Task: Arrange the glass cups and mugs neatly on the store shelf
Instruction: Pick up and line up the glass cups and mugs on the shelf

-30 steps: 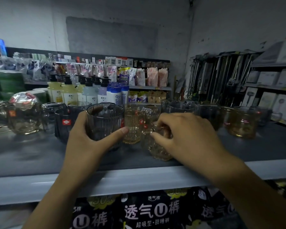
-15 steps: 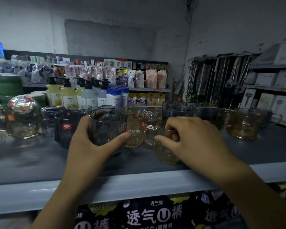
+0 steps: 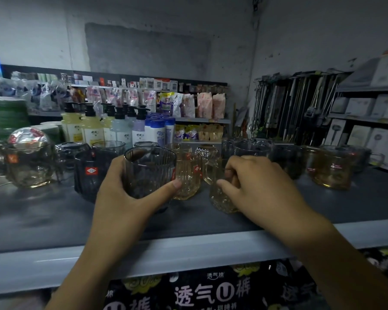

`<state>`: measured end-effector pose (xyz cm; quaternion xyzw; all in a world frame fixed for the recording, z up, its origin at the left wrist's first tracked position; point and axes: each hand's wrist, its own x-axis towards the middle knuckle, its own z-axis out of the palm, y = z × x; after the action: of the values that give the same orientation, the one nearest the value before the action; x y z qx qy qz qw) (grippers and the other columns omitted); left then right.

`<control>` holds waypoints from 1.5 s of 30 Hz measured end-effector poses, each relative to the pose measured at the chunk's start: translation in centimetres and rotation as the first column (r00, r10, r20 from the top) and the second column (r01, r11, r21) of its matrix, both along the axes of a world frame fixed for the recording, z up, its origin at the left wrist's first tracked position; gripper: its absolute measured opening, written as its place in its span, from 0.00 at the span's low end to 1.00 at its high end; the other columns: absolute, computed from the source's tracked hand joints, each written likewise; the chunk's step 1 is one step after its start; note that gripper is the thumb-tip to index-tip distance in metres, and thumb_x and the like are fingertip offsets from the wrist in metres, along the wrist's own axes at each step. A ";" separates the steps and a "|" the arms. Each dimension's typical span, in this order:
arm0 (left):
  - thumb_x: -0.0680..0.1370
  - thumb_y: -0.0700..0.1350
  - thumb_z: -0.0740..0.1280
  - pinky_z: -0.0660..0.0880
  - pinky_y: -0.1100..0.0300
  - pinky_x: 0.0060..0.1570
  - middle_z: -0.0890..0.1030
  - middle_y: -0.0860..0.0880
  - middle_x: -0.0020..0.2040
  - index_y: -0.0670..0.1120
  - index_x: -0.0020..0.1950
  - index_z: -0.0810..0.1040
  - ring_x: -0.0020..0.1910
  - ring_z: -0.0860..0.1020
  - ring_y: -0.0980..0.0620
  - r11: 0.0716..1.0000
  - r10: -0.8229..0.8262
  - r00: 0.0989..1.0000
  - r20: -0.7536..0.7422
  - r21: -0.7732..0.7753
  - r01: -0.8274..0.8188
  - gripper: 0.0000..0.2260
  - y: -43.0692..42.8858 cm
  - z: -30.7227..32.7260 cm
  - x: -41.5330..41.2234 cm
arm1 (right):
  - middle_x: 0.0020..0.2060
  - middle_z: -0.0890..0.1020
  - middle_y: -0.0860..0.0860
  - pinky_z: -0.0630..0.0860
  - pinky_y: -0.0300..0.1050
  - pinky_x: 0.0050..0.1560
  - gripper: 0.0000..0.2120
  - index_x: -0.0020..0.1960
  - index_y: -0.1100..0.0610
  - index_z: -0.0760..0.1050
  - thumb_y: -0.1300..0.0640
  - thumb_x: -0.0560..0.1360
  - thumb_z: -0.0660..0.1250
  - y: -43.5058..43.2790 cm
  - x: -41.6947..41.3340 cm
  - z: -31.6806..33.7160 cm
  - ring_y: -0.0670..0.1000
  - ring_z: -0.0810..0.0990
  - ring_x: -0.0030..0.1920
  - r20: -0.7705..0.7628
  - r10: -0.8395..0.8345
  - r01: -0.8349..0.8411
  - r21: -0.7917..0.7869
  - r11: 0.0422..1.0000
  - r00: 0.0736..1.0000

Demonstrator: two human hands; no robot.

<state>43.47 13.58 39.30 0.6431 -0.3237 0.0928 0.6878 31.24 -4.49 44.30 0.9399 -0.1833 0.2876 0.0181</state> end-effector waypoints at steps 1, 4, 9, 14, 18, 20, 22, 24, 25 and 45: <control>0.63 0.51 0.81 0.77 0.72 0.37 0.85 0.59 0.47 0.53 0.57 0.77 0.44 0.83 0.63 1.000 -0.004 1.000 0.002 0.005 0.004 0.26 0.0 0.0 -0.1 | 0.44 0.78 0.47 0.80 0.54 0.47 0.10 0.49 0.50 0.73 0.44 0.78 0.66 0.1 0.5 -0.1 0.55 0.80 0.46 0.009 -0.008 0.008 -0.002 1.000 1.000; 0.63 0.51 0.81 0.77 0.72 0.37 0.85 0.60 0.47 0.53 0.57 0.77 0.44 0.83 0.63 1.000 -0.011 1.000 0.001 0.010 0.011 0.25 0.0 0.0 -0.1 | 0.49 0.79 0.50 0.79 0.53 0.49 0.13 0.58 0.52 0.72 0.44 0.79 0.66 0.4 1.4 -0.5 0.57 0.80 0.50 0.028 -0.019 0.018 0.030 0.999 0.999; 0.63 0.51 0.82 0.78 0.72 0.37 0.85 0.55 0.50 0.54 0.61 0.77 0.46 0.84 0.62 1.000 -0.024 1.000 -0.017 0.014 0.024 0.28 0.1 -0.1 0.1 | 0.54 0.74 0.47 0.75 0.51 0.53 0.13 0.60 0.50 0.72 0.44 0.80 0.64 -0.4 0.4 -1.4 0.52 0.77 0.50 0.087 -0.008 0.001 0.078 0.997 0.996; 0.63 0.53 0.82 0.79 0.70 0.40 0.85 0.59 0.50 0.56 0.62 0.76 0.47 0.84 0.63 1.000 -0.019 1.000 -0.010 0.017 0.019 0.29 0.1 -0.1 0.2 | 0.52 0.74 0.48 0.76 0.51 0.52 0.10 0.57 0.52 0.74 0.47 0.81 0.65 -0.7 1.1 -1.5 0.53 0.77 0.49 0.116 0.028 -0.037 0.069 0.997 0.993; 0.63 0.54 0.82 0.82 0.62 0.45 0.85 0.57 0.51 0.57 0.60 0.77 0.48 0.84 0.61 1.000 0.002 1.000 -0.007 0.024 -0.001 0.28 0.1 -0.2 0.2 | 0.51 0.75 0.50 0.78 0.54 0.51 0.10 0.57 0.53 0.74 0.49 0.79 0.67 -0.8 2.4 -1.4 0.56 0.78 0.49 0.128 0.041 -0.052 0.082 0.995 0.991; 0.62 0.55 0.82 0.82 0.54 0.52 0.85 0.56 0.52 0.58 0.60 0.76 0.50 0.84 0.60 1.000 0.008 1.000 -0.007 0.028 -0.007 0.28 0.1 -0.2 0.3 | 0.50 0.75 0.50 0.78 0.53 0.50 0.09 0.55 0.53 0.73 0.50 0.79 0.67 -0.9 2.8 -1.5 0.56 0.78 0.48 0.140 0.054 -0.067 0.090 0.994 0.989; 0.62 0.56 0.82 0.82 0.54 0.53 0.84 0.56 0.53 0.58 0.60 0.76 0.50 0.83 0.61 0.999 0.012 1.000 -0.004 0.036 -0.012 0.29 0.2 -0.2 0.3 | 0.49 0.75 0.49 0.78 0.53 0.50 0.08 0.52 0.53 0.72 0.50 0.79 0.68 -1.1 3.2 -1.6 0.55 0.78 0.48 0.153 0.069 -0.086 0.102 0.991 0.986; 0.62 0.55 0.81 0.82 0.57 0.52 0.84 0.58 0.53 0.59 0.61 0.76 0.51 0.83 0.62 1.000 0.002 1.000 -0.003 0.031 -0.002 0.30 0.2 -0.1 0.2 | 0.49 0.75 0.49 0.78 0.53 0.50 0.08 0.51 0.52 0.72 0.50 0.78 0.68 -1.3 3.5 -1.7 0.54 0.78 0.48 0.153 0.080 -0.098 0.113 0.989 0.985; 0.62 0.54 0.82 0.82 0.58 0.51 0.84 0.58 0.54 0.58 0.62 0.76 0.51 0.83 0.62 1.000 -0.003 1.000 -0.002 0.030 0.003 0.30 0.2 -0.1 0.2 | 0.49 0.75 0.48 0.78 0.52 0.50 0.08 0.50 0.52 0.71 0.50 0.78 0.69 -1.4 3.7 -1.6 0.53 0.78 0.48 0.151 0.084 -0.102 0.117 0.988 0.985; 0.60 0.55 0.84 0.82 0.64 0.42 0.85 0.59 0.51 0.60 0.60 0.78 0.49 0.85 0.59 0.994 -0.110 0.994 0.003 0.004 0.110 0.31 0.2 0.6 -0.1 | 0.59 0.69 0.42 0.73 0.41 0.48 0.22 0.72 0.50 0.67 0.51 0.80 0.67 -2.2 2.9 -3.0 0.41 0.76 0.42 0.212 0.229 -0.272 0.206 0.940 0.950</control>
<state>43.34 13.82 39.86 0.6254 -0.3596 0.0553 0.6903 34.18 -6.70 41.27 0.9204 -0.0950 0.3501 -0.1461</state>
